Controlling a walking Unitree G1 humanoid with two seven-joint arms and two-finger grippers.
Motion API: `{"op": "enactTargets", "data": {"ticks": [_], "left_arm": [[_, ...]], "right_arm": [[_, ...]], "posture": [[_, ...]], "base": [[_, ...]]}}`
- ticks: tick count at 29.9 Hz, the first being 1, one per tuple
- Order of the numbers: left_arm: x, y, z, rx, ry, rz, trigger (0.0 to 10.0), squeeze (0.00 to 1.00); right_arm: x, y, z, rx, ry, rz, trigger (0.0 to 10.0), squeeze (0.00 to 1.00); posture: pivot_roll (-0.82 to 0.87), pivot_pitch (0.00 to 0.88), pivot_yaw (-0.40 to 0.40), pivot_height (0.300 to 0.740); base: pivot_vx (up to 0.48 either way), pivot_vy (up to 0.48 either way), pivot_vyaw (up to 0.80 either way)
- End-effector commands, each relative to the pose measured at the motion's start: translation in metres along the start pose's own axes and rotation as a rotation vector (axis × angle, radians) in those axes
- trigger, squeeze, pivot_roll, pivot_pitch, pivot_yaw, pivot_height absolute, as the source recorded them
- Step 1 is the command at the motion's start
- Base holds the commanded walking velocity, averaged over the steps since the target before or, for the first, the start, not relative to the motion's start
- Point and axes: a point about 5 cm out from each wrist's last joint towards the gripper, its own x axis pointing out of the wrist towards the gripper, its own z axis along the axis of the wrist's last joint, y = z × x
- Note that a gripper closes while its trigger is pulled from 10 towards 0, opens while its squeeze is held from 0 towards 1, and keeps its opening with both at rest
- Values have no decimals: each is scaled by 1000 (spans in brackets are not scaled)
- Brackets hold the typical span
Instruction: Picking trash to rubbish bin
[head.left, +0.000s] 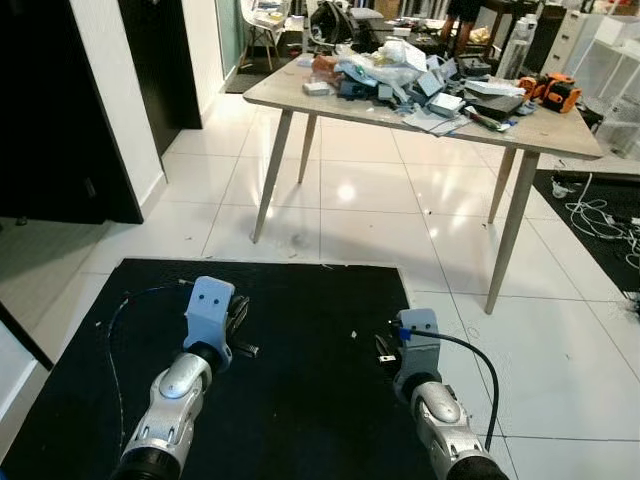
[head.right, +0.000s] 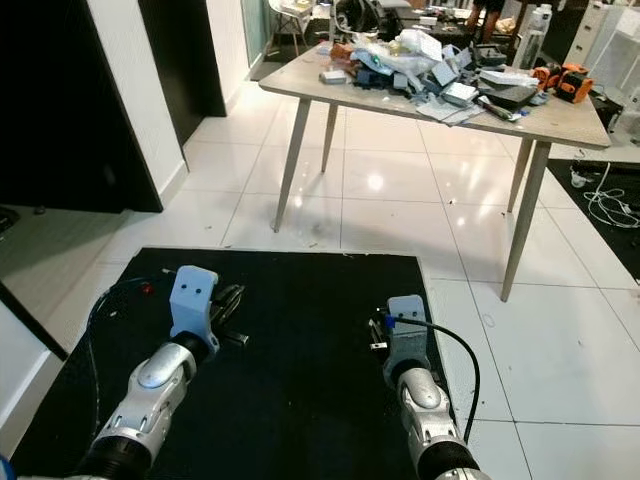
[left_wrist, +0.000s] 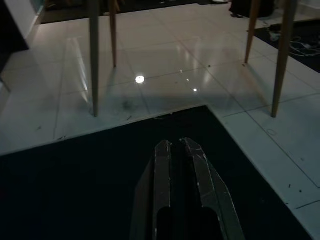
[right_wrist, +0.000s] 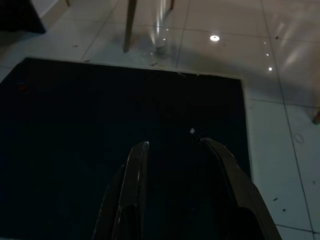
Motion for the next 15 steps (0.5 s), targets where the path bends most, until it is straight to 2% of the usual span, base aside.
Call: {"op": "enactTargets", "data": {"ticks": [1,15], "left_arm": [[0,-2,0,-12,-2,-1,10000,0],[-2,1,-3,-1,18,24,10000,0]], "right_arm": [[-1,1,-2,-1,11,5,10000,0],[0,-1,0,-15,5,5,10000,0]], "posture": [[54,41,8,740],[52,45,1,740]], "base": [[319,0,0],[376,0,0]]}}
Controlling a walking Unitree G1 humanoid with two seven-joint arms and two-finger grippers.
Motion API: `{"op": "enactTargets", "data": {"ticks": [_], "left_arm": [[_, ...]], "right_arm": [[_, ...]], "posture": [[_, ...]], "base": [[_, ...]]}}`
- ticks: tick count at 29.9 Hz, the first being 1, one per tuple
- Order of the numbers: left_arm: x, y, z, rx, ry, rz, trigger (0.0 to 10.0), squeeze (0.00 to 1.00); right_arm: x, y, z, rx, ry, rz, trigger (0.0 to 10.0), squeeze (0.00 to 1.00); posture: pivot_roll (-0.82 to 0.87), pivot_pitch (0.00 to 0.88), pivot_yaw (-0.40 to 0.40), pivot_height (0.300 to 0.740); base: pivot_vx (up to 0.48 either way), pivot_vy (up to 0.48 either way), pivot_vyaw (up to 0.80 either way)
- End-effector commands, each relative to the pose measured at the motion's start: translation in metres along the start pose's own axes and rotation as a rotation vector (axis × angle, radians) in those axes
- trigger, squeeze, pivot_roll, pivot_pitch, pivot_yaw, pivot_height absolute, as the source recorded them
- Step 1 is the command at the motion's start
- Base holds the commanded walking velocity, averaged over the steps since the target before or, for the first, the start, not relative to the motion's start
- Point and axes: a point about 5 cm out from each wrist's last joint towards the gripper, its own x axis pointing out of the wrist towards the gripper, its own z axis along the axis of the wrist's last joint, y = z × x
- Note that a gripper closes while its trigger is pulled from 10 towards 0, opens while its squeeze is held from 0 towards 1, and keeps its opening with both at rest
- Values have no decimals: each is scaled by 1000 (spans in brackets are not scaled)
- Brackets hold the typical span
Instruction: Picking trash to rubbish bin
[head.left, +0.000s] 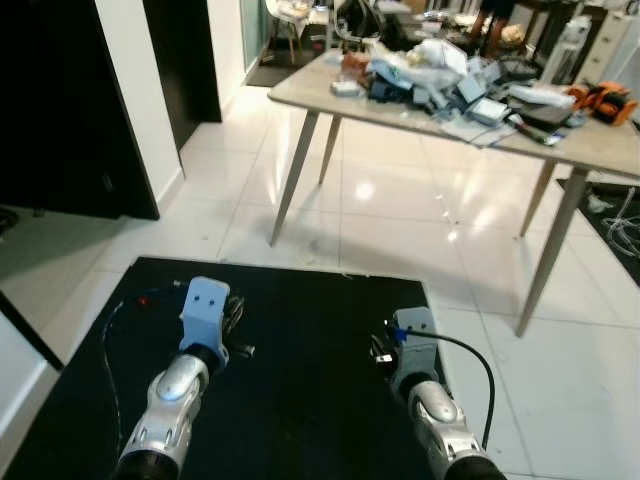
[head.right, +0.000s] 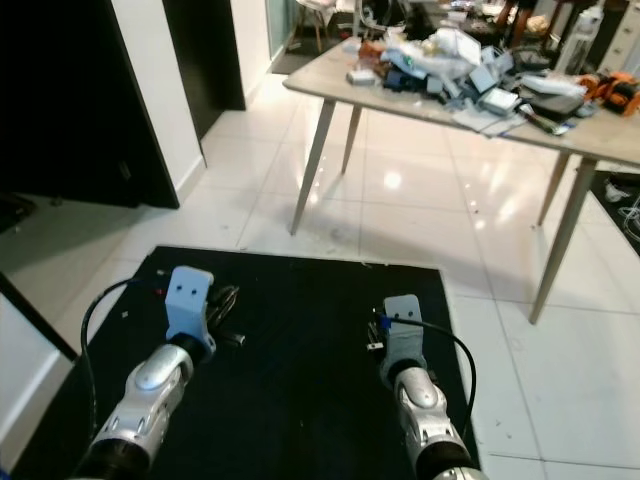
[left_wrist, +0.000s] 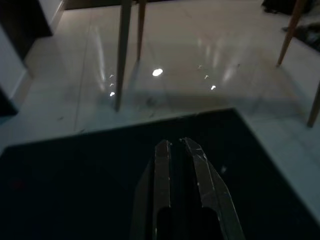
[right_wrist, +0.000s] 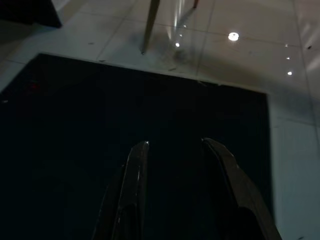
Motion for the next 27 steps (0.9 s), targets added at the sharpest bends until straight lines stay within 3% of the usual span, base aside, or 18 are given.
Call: {"op": "enactTargets", "data": {"ticks": [1,5,14,27], "left_arm": [[-3,1,-4,3,15,5,10000,0],[-2,1,-3,3,13,3,10000,0],[-1,-1,-3,8,16,-6,10000,0],[0,-3,-4,9,15,-13,10000,0]], "right_arm": [[1,0,1,15,-1,-7,10000,0],[1,-2,2,31,-8,-16,10000,0],[0,-4,1,26,-3,-23,10000,0],[0,0,1,-9,-2,6,10000,0]], "posture": [[52,45,1,740],[49,47,1,740],[41,40,4,740],[36,36,1,740]], "base": [[379,0,0],[377,0,0],[377,0,-800],[366,0,0]]}}
